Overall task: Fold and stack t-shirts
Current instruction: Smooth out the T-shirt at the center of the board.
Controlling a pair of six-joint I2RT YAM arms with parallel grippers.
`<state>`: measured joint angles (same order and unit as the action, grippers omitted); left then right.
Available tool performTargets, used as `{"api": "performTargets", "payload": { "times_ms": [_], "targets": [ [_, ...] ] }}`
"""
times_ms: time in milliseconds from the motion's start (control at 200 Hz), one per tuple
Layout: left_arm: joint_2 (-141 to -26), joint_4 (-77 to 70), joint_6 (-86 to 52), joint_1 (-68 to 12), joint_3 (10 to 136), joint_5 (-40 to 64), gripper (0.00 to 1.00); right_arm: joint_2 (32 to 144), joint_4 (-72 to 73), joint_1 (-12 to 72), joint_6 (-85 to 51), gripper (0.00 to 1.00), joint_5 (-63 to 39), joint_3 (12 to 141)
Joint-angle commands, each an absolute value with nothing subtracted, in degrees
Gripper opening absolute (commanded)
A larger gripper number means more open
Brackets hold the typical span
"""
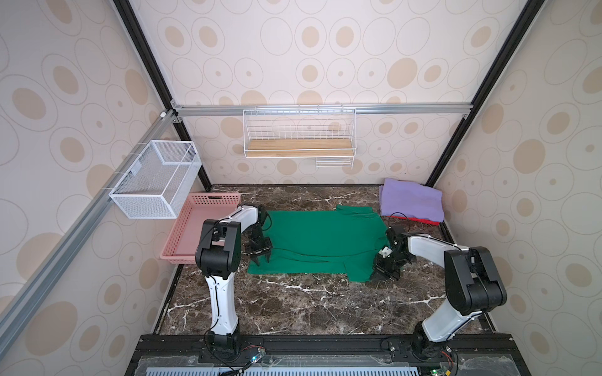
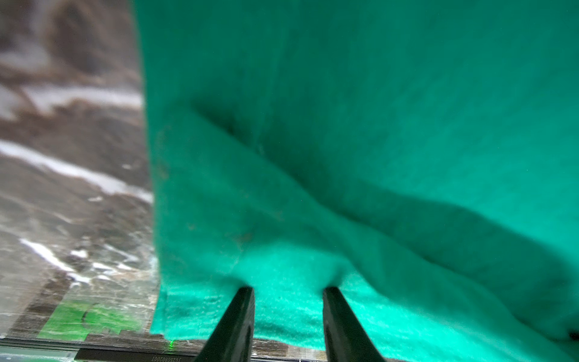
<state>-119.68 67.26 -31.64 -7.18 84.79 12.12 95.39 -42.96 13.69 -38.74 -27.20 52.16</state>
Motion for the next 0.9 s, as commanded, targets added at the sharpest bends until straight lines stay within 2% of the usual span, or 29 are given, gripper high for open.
{"api": "performTargets", "payload": {
  "times_ms": [0,346,891],
  "targets": [
    [-121.11,68.16,-31.11,-6.73,86.04,11.65,0.39,93.83,-46.90,13.88,-37.71,0.03,-25.87,54.54],
    [-120.76,68.12,-30.95,-6.77,85.32,11.18,0.39,95.64,-50.25,13.86,-36.40,0.03,-24.88,61.63],
    [-120.75,69.31,-30.94,-6.75,86.30,10.11,0.39,107.62,-52.26,13.36,-33.86,0.03,-25.24,75.93]
  ]
}}
